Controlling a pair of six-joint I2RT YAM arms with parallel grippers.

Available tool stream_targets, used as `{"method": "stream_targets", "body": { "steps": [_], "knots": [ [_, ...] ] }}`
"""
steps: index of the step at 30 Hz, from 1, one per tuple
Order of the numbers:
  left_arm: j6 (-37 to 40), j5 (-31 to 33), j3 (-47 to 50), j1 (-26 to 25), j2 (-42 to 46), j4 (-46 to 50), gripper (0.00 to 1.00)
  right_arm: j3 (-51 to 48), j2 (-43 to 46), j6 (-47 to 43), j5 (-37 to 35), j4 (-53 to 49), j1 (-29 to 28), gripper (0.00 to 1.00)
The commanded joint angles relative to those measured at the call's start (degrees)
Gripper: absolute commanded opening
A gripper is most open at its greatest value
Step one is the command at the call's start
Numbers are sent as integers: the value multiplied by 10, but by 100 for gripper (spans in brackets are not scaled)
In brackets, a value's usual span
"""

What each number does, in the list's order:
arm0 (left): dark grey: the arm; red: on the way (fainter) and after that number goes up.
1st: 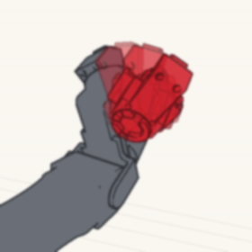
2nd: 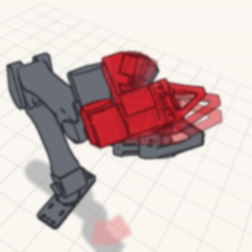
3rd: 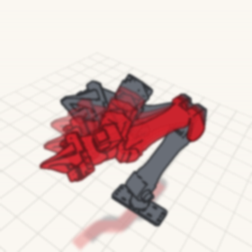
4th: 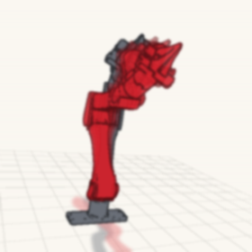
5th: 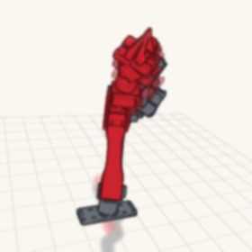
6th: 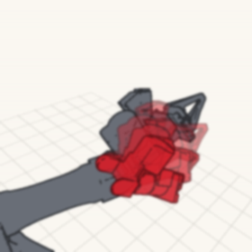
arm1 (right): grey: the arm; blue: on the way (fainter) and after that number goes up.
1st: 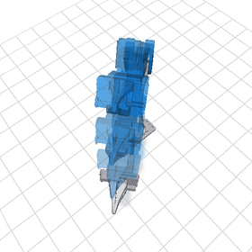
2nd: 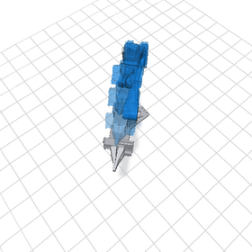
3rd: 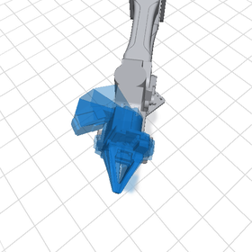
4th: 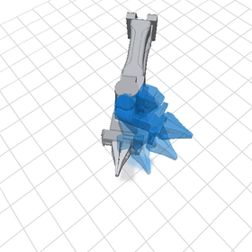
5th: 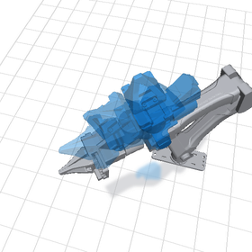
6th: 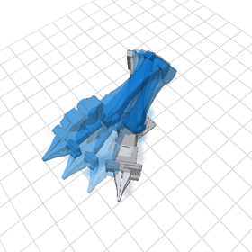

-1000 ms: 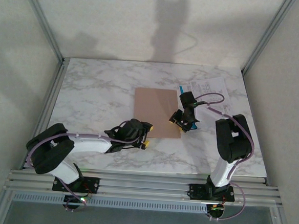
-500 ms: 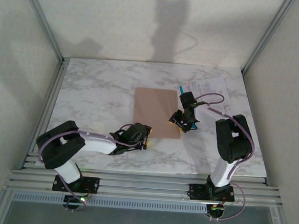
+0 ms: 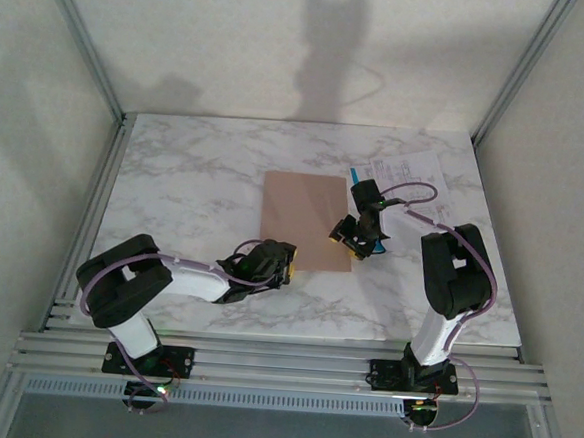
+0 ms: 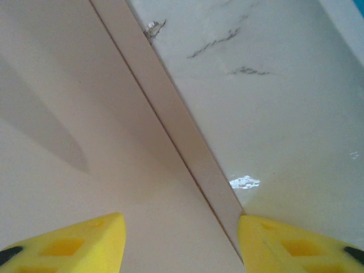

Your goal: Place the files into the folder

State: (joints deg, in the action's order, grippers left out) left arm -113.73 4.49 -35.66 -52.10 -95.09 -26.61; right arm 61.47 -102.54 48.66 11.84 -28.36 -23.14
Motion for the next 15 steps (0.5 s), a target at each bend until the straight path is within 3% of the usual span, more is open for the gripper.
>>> {"method": "stream_targets", "body": {
  "steps": [1, 5, 10, 15],
  "knots": [
    [-11, -1, -10, -8, -5, 31, 46, -8, -17, -7, 21, -43, -1, 56],
    [-15, -12, -35, -12, 6, 114, 53, -7, -15, -8, 21, -47, 0, 56],
    [-29, -32, -38, -13, -7, 111, 57, -6, -18, -6, 22, -45, 0, 56],
    [-27, -12, -30, -4, -9, 97, 54, -8, -18, -7, 23, -45, -1, 56]
  ]
}}
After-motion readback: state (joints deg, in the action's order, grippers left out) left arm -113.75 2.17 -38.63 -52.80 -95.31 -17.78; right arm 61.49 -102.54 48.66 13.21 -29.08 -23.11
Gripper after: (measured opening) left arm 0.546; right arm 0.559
